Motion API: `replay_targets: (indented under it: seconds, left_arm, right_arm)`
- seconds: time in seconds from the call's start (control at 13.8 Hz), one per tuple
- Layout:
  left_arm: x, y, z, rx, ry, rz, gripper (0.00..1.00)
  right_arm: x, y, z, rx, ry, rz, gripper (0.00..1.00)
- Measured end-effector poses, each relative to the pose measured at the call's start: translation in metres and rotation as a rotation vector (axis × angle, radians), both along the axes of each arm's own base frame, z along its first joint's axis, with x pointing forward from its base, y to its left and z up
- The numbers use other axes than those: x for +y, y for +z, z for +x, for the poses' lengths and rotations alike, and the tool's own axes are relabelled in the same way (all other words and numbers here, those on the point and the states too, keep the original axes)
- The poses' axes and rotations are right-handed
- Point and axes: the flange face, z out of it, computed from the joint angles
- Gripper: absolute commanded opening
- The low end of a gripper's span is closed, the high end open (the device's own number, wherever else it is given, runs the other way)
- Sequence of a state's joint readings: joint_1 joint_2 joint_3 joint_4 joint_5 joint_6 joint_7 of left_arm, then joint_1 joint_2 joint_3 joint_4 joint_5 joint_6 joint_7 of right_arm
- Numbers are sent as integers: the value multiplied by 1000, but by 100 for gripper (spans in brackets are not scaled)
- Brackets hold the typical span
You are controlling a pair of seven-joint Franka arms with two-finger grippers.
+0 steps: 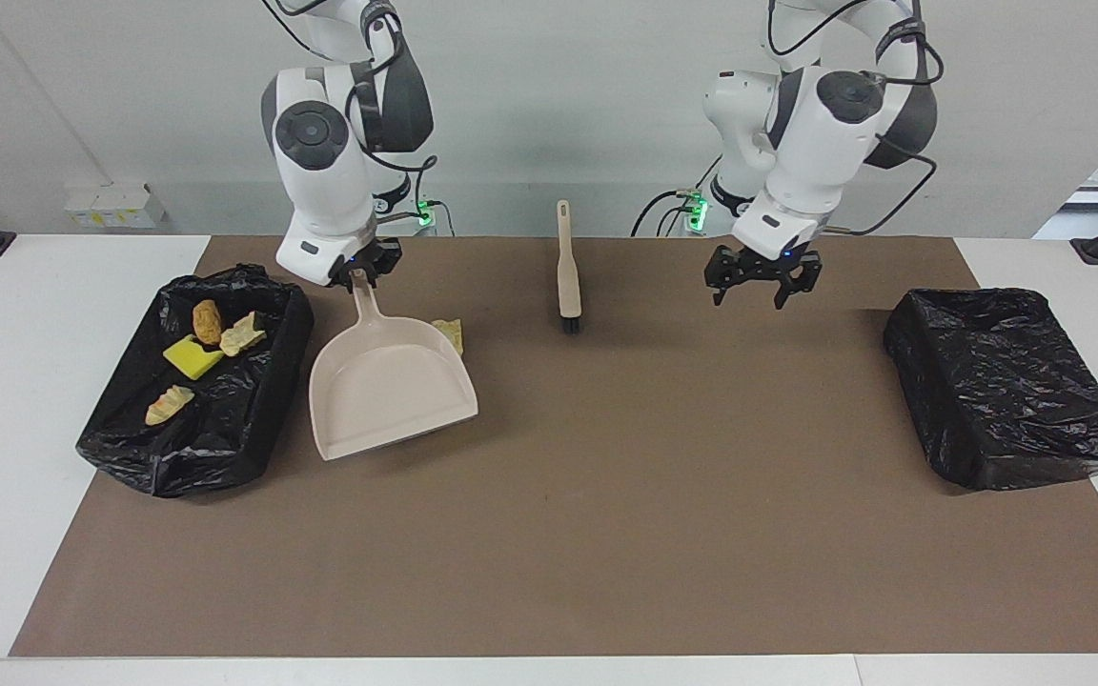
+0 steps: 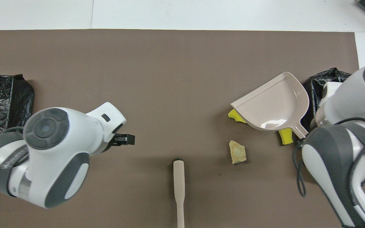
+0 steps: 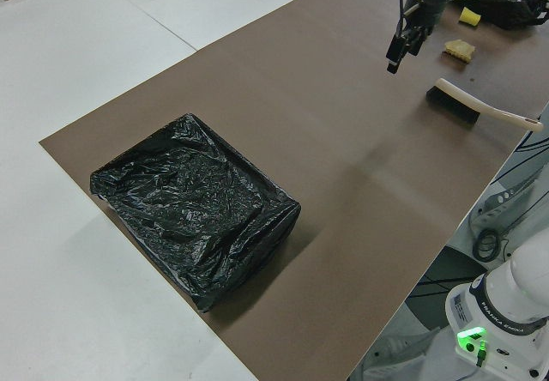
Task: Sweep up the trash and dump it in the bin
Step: 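Return the dustpan to the table center with the right gripper and release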
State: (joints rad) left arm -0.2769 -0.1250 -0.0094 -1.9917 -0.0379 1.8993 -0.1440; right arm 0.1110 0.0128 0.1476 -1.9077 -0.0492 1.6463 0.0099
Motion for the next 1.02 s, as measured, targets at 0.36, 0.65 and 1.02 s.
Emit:
replay_targets:
  seconds: [0.36, 0.65, 1.02]
  left_arm:
    - [42, 82, 13, -30, 4, 0, 100]
    - [68, 127, 9, -25, -35, 19, 100]
    - [79, 135, 33, -7, -55, 23, 100]
  right_arm:
    - [88, -30, 3, -46, -215, 56, 0]
    - [161, -47, 5, -74, -299, 80, 0]
    - [250, -94, 2, -53, -358, 52, 0]
